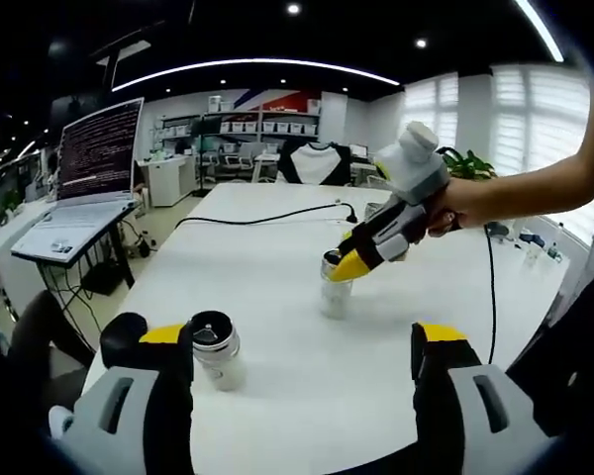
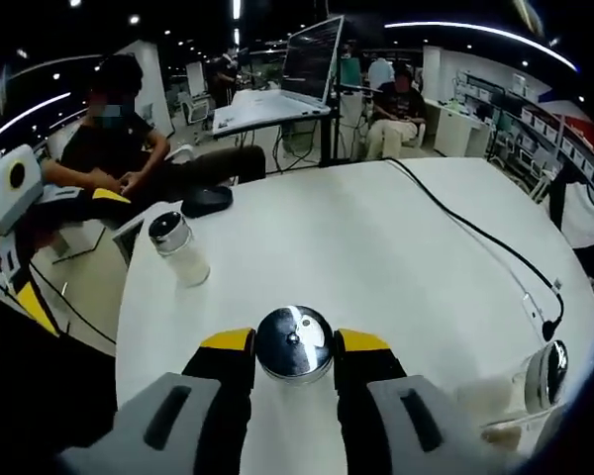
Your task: Rotate the seasoning bottle until the label or dispensing opening points toward the visible target arrow and the bottle remains upright within the marked orientation range
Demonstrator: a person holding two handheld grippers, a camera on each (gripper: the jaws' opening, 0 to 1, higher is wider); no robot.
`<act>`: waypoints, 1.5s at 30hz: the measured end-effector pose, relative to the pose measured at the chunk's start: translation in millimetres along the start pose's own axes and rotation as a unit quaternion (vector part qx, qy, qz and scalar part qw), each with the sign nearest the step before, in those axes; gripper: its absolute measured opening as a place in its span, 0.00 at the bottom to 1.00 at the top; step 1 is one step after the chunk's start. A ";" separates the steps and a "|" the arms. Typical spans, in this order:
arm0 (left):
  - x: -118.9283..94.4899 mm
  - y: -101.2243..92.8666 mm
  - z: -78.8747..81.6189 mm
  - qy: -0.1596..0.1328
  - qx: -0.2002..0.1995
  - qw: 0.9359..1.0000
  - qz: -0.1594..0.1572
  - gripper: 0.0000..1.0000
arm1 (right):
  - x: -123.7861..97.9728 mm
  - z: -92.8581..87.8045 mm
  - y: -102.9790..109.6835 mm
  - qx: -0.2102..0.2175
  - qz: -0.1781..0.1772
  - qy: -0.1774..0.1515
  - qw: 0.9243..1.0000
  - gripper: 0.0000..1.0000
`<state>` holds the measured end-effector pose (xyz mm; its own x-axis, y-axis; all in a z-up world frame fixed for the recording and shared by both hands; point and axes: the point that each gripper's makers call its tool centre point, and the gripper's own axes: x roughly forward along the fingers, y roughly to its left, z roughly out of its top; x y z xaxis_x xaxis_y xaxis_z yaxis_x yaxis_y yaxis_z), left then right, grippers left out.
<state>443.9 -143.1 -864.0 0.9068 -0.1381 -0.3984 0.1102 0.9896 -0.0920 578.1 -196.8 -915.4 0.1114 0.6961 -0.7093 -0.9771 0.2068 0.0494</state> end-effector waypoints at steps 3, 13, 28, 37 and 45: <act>0.6 0.3 0.6 0.001 0.005 1.000 -0.004 0.97 | -1.8 -4.2 20.6 -0.004 0.012 0.004 1.000 0.29; -1.2 -0.9 -4.2 0.003 -0.002 1.000 -0.012 0.95 | -2.6 -11.2 52.8 -0.025 0.038 0.003 0.999 0.29; -2.5 -3.7 -0.8 -0.007 -0.013 1.000 -0.022 0.94 | -2.9 -16.8 96.2 -0.061 0.082 0.007 0.995 0.29; 0.5 -10.4 -3.0 0.002 -0.003 0.999 -0.040 0.92 | -0.4 -16.4 95.5 -0.060 0.082 0.012 0.995 0.29; 2.4 -16.7 -13.6 0.021 0.011 0.998 -0.058 0.91 | 0.5 -15.7 97.1 -0.074 0.084 0.022 0.993 0.29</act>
<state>438.7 -160.5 -875.9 0.8700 -0.2528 -0.4233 0.2232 0.9675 -0.1191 480.4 -187.1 -922.0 -0.0613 0.6809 -0.7298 -0.9975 -0.0163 0.0686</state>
